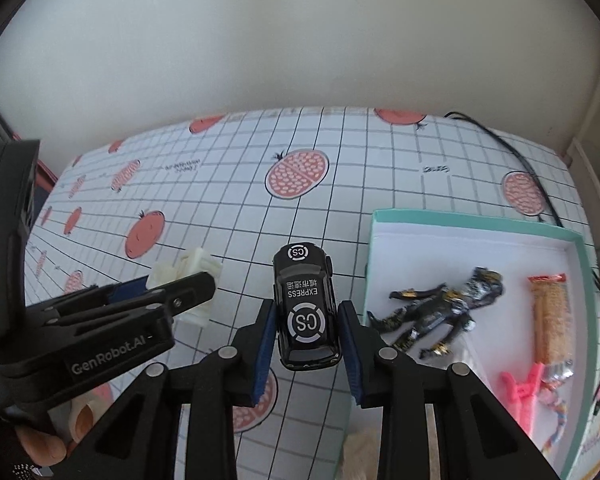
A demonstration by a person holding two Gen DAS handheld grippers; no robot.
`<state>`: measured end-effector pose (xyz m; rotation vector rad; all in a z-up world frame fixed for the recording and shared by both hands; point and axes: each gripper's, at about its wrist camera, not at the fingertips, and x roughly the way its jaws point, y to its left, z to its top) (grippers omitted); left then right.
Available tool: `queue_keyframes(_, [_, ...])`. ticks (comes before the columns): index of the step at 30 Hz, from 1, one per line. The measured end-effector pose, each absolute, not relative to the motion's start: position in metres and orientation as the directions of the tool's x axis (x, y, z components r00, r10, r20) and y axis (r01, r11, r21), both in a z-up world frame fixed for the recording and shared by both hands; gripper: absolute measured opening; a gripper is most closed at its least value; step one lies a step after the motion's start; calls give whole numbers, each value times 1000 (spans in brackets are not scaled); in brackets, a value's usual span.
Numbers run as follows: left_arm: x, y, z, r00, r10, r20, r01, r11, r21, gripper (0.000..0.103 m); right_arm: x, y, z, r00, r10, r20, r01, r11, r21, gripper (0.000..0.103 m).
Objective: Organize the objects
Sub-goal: 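Close the left gripper on the white hair clip while the right grips the black toy car, then carry the hair clip with the left gripper while the right carries the toy car over the tray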
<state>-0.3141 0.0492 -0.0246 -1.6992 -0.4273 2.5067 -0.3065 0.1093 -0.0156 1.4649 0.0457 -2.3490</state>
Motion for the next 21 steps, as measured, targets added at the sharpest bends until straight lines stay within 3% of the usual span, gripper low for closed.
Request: queue_keyframes(21, [-251, 117, 69, -469, 300, -831, -14, -943, -332, 47, -242, 220, 65, -516, -223, -827, 113, -975, 192, 33])
